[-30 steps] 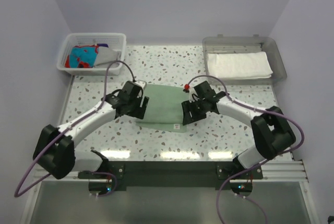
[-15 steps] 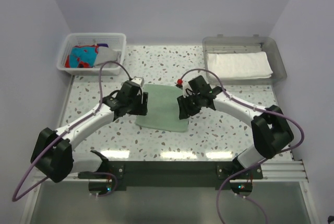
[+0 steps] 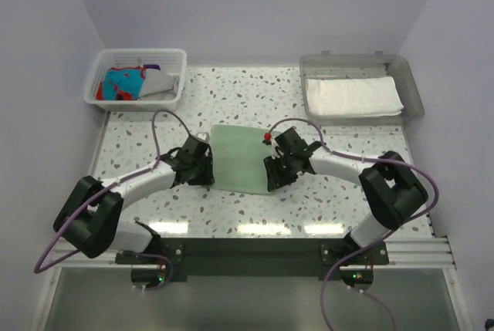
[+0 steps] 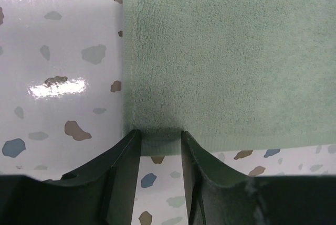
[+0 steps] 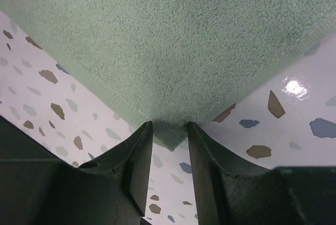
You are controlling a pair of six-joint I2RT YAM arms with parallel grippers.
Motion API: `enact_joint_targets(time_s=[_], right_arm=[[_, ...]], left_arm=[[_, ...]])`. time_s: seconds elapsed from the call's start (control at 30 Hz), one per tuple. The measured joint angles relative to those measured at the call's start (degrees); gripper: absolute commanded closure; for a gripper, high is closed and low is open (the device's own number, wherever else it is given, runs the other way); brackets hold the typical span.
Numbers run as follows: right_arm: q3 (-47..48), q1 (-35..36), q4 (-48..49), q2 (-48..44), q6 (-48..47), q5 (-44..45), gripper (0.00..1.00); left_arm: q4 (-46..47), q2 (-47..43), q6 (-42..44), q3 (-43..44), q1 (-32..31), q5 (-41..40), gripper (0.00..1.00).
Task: Fold and stack the towels
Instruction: Fold the towel
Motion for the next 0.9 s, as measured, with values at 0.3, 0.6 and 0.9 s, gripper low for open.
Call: enact_joint_targets(time_s=[0.3, 0.6, 0.9], right_arm=[[-2.1, -0.2, -7.6, -5.1, 1.3, 7.6, 0.60], [8.5, -2.9, -10.7, -7.9, -0.7, 8.8, 0.77], [22.9, -7.3, 3.7, 8.4, 0.1, 8.9, 0.85]], left_arm=[[1.4, -9.2, -9.0, -7.1, -5.9, 4.3, 0.42], [-6.7, -9.5, -9.9, 2.5, -5.4, 1.6, 0.43], [2.7, 10.8, -0.3, 19.5, 6.6, -0.6, 0.67]])
